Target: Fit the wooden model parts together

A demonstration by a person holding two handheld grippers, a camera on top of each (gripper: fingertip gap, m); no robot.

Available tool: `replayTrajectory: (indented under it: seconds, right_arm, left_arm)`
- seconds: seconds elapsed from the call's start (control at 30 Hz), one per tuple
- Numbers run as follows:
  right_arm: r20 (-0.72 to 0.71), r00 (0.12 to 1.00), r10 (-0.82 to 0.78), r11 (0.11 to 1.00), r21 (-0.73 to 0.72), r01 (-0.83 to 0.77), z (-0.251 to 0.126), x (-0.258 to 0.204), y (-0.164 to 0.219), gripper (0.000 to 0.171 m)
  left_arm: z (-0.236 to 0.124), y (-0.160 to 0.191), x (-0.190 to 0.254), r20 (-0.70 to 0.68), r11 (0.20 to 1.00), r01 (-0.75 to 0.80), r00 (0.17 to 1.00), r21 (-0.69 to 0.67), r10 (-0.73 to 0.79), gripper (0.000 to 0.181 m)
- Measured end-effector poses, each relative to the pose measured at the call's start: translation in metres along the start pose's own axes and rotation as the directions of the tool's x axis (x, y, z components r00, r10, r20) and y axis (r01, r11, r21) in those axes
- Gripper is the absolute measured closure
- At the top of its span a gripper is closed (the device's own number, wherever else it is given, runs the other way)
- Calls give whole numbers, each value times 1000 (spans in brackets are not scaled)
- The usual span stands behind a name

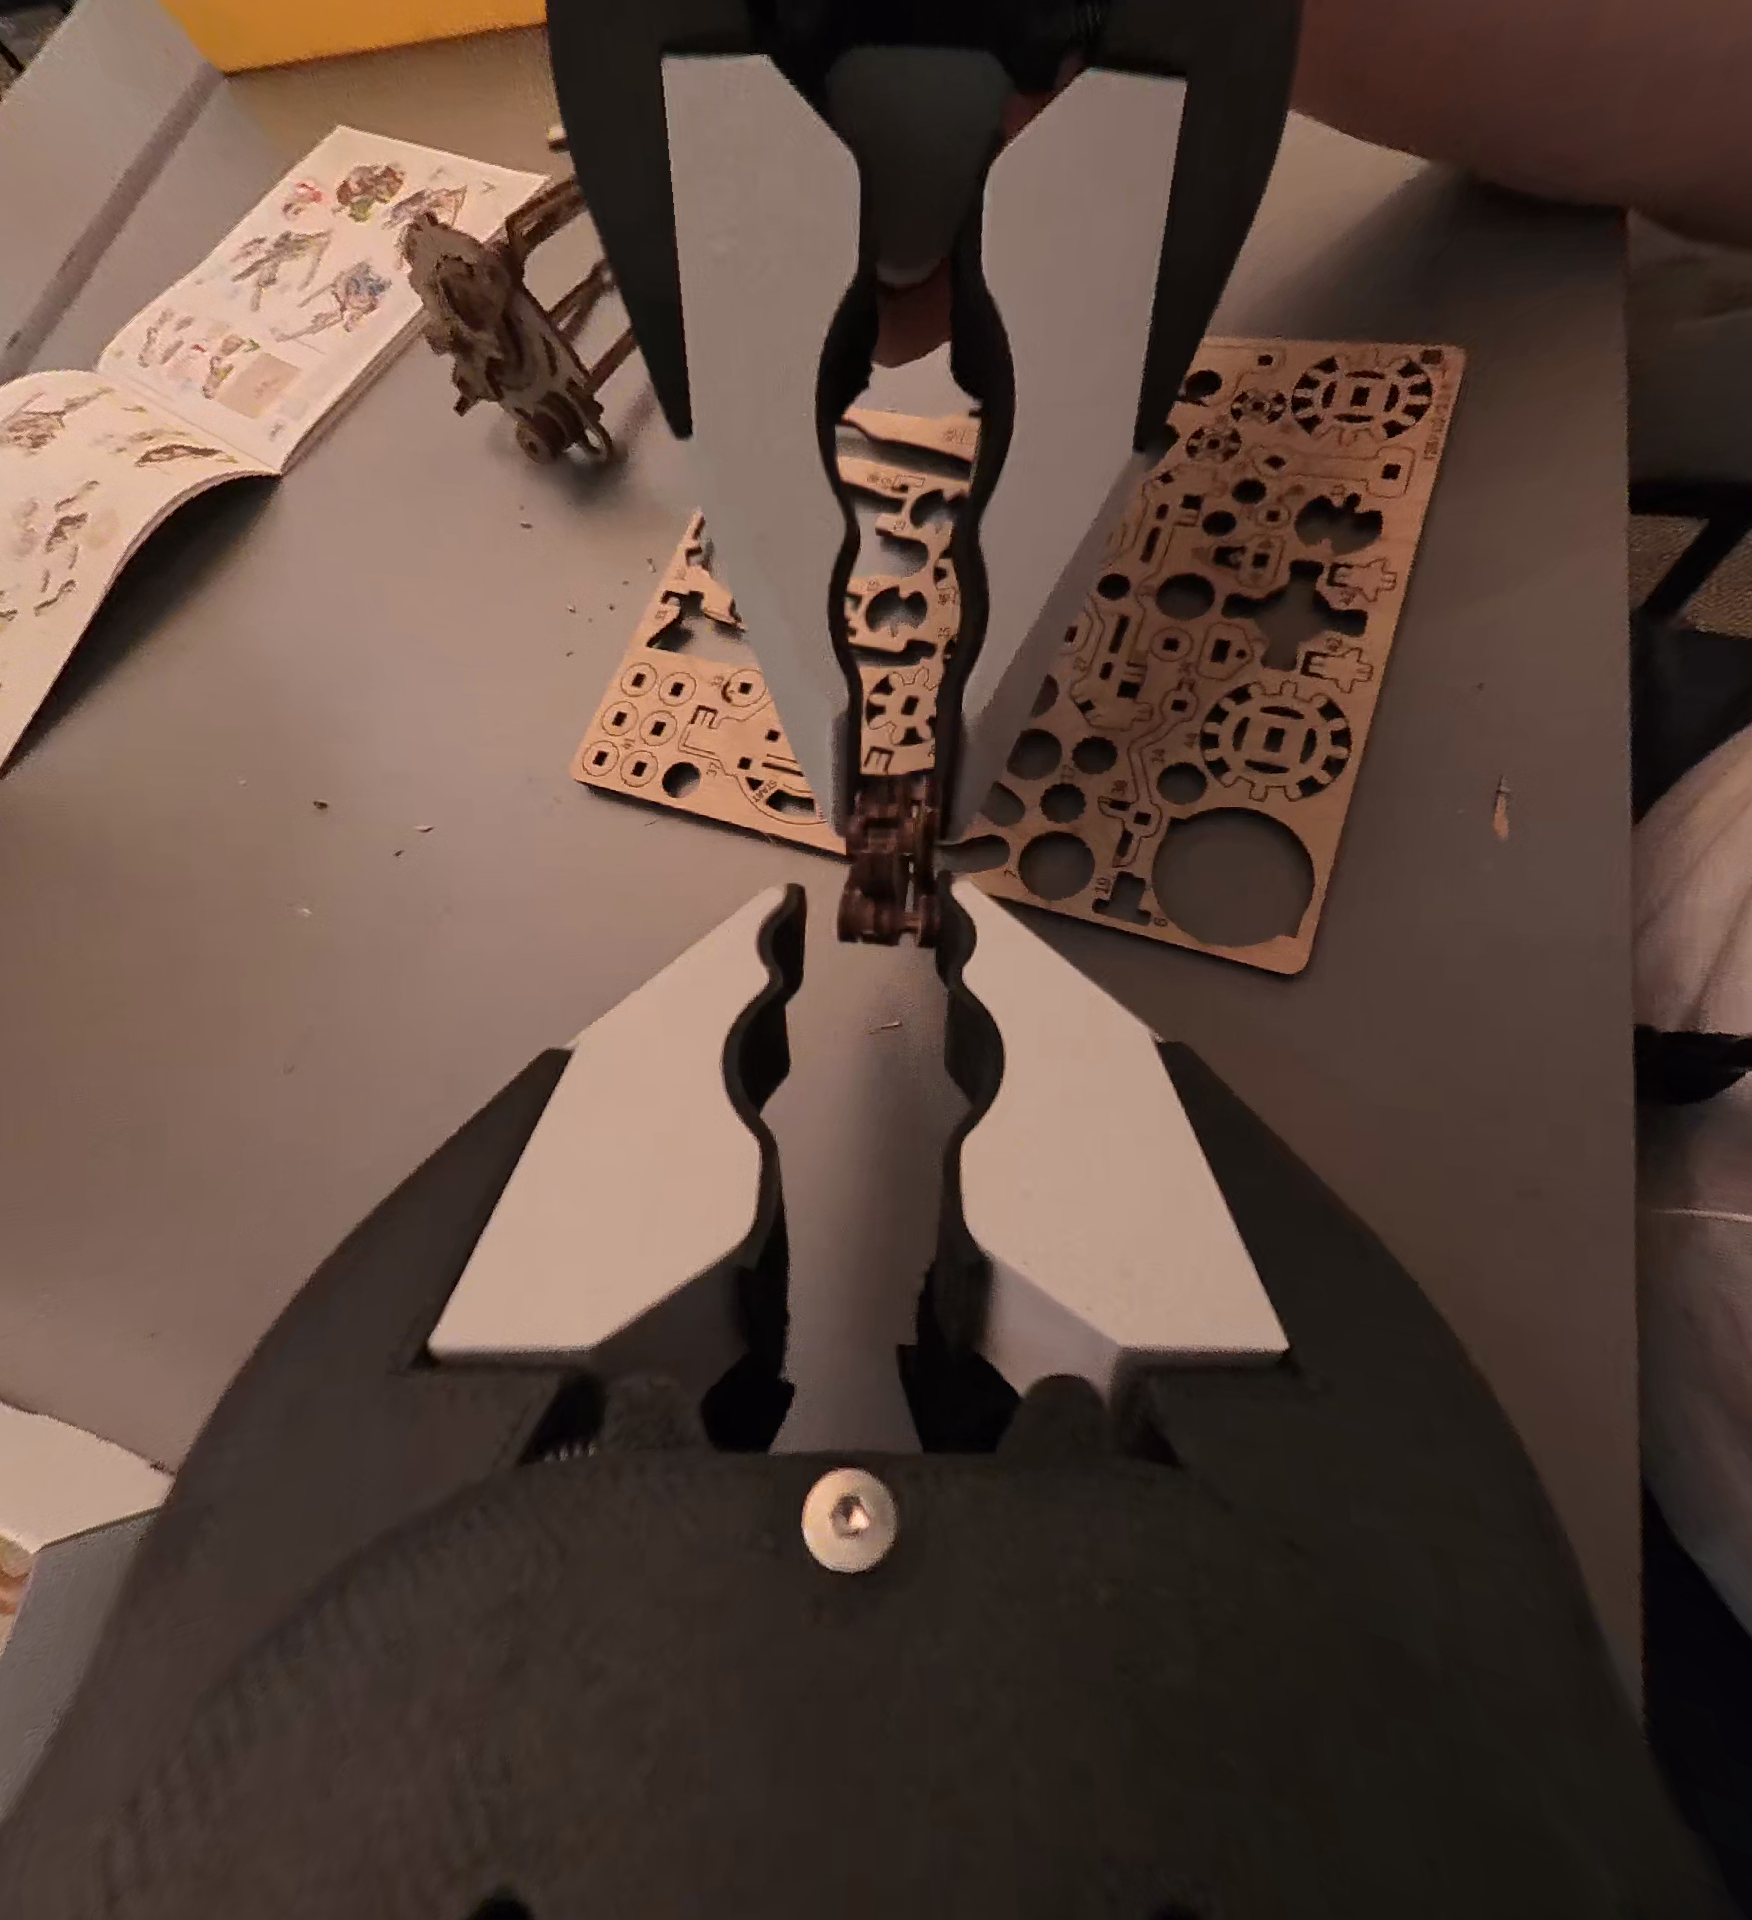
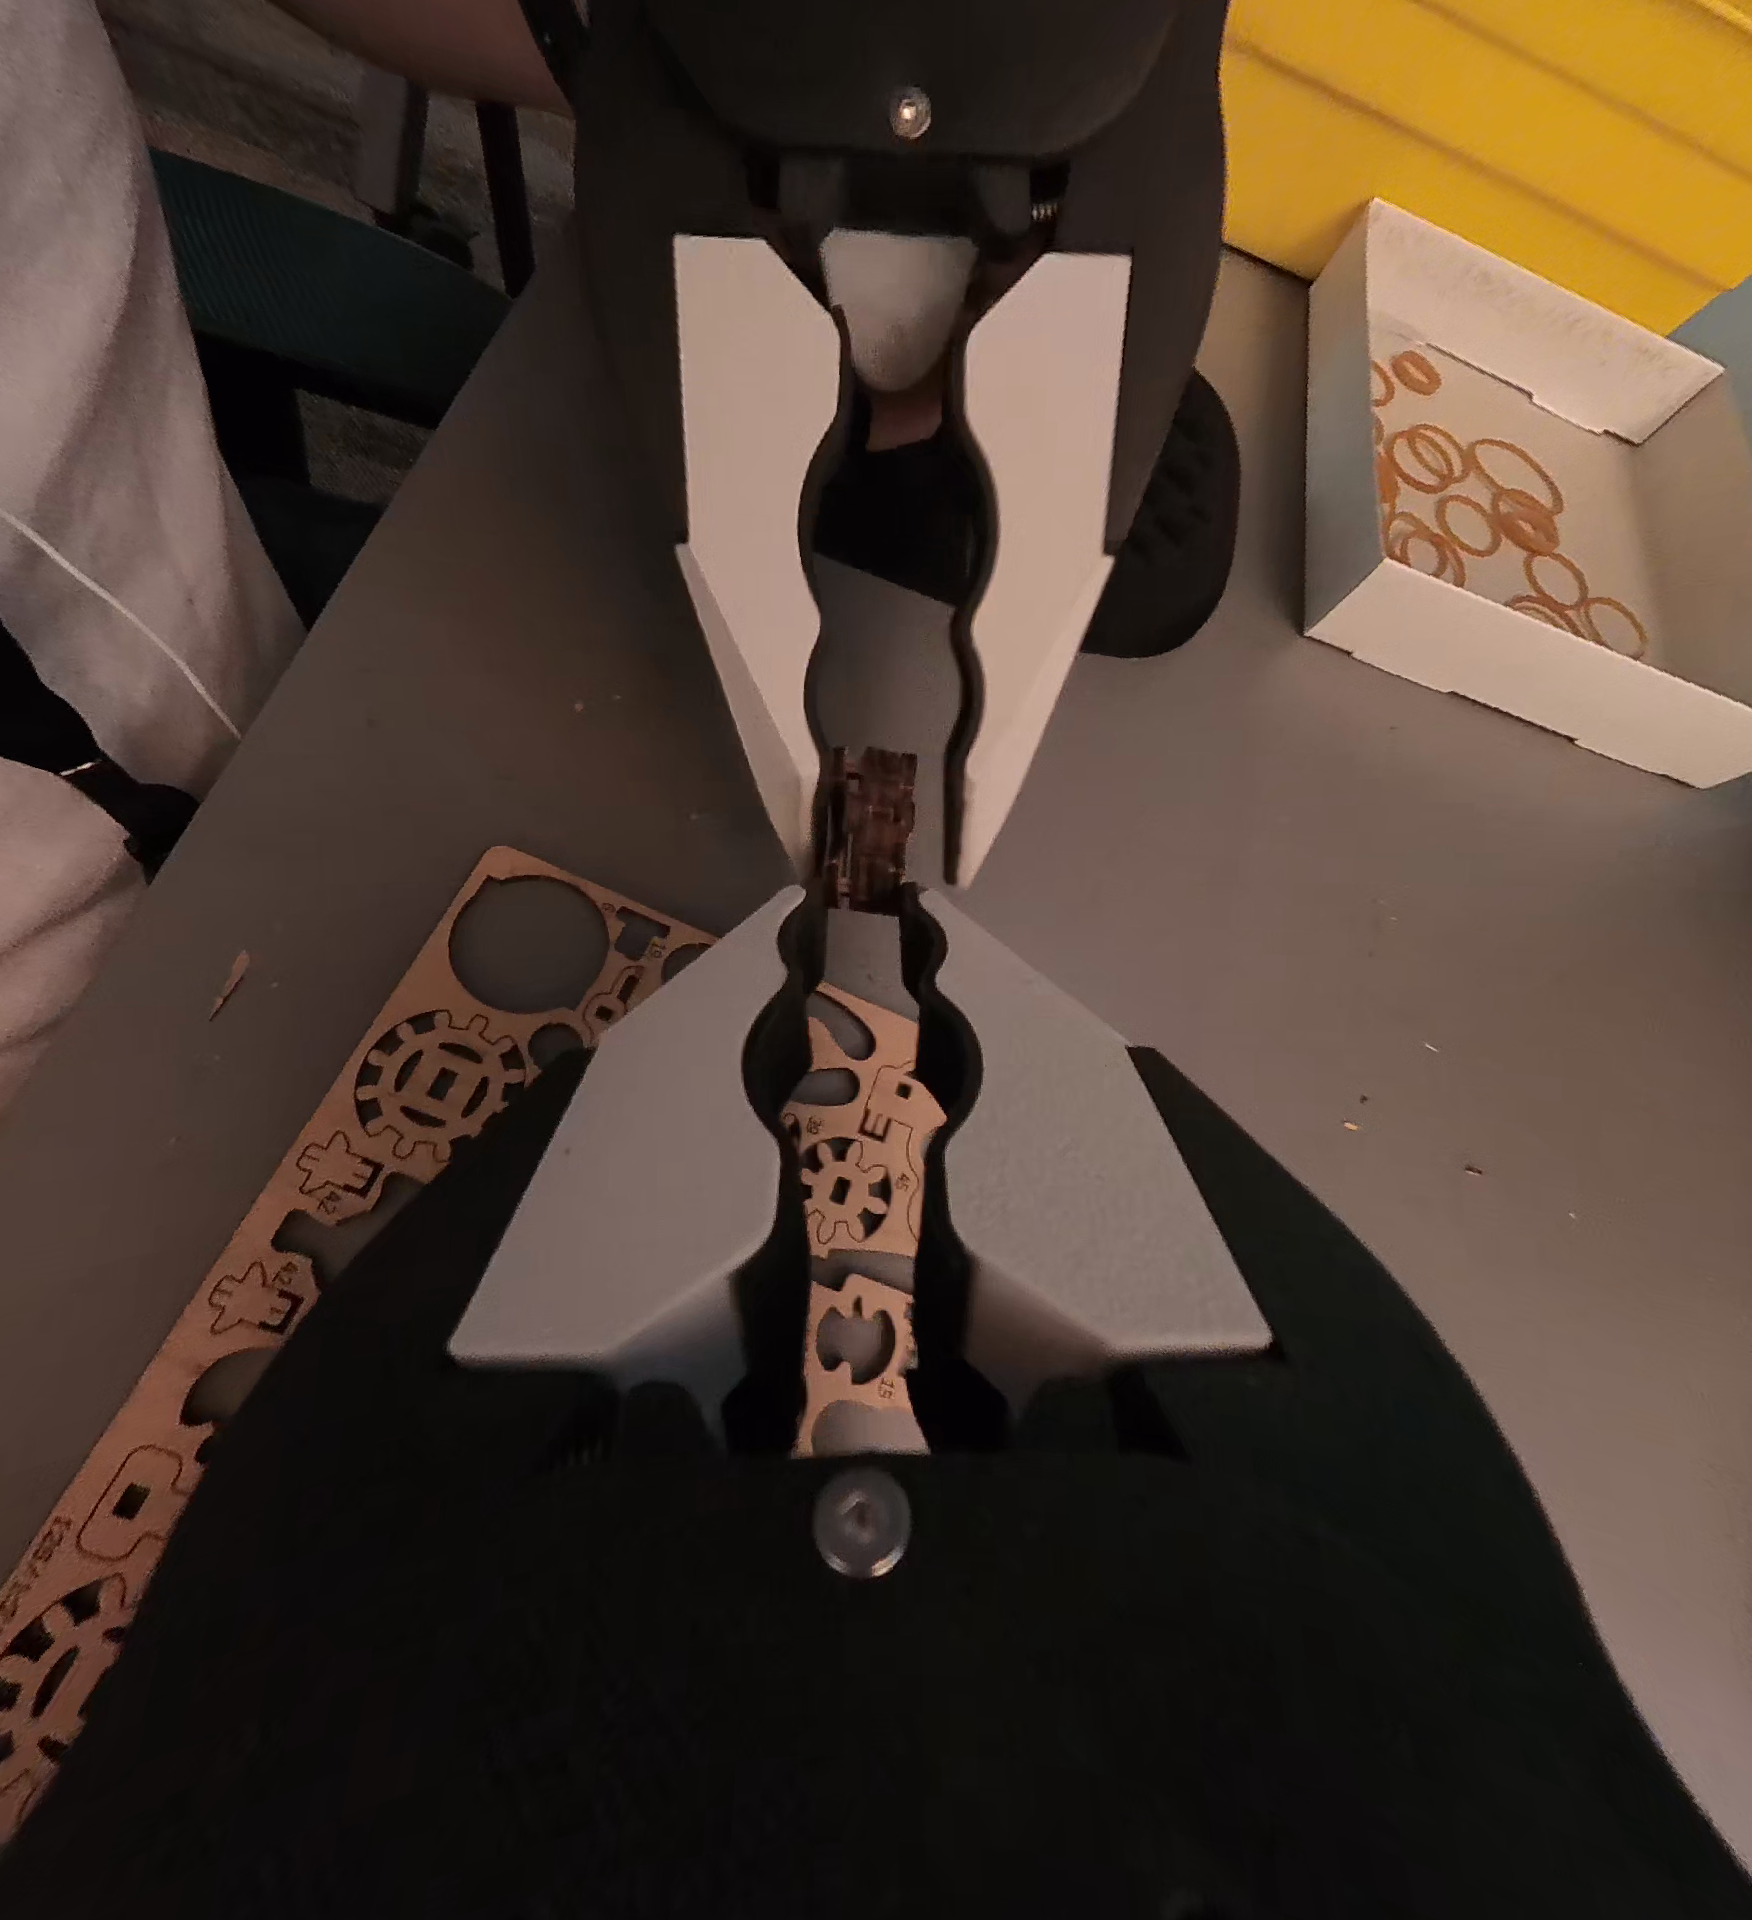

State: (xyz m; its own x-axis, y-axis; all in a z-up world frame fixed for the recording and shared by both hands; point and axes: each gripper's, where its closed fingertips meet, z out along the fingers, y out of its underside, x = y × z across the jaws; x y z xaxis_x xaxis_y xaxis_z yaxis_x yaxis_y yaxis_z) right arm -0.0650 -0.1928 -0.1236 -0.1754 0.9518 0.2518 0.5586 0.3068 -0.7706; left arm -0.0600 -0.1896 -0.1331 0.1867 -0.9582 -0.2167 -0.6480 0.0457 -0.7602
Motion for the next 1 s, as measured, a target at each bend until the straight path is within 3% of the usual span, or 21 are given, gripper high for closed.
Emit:
replayTrajectory:
  seconds: [0.53,0.73,1.0]
  right_arm:
    - [-8,1000,-28,1000,-11,27,1,0,2,158]
    - [-41,999,-30,1000,3,30,-1,5,0,158]
    - [-35,999,22,998,61,-20,-9,8,-8,158]
  left_arm:
    - [-3,3,1,71,988,-155,985,-9,155,167]
    - [-4,0,-3,49,999,-38,998,36,37,166]
    - [-14,-8,-6,88,991,-77,994,106,67,150]
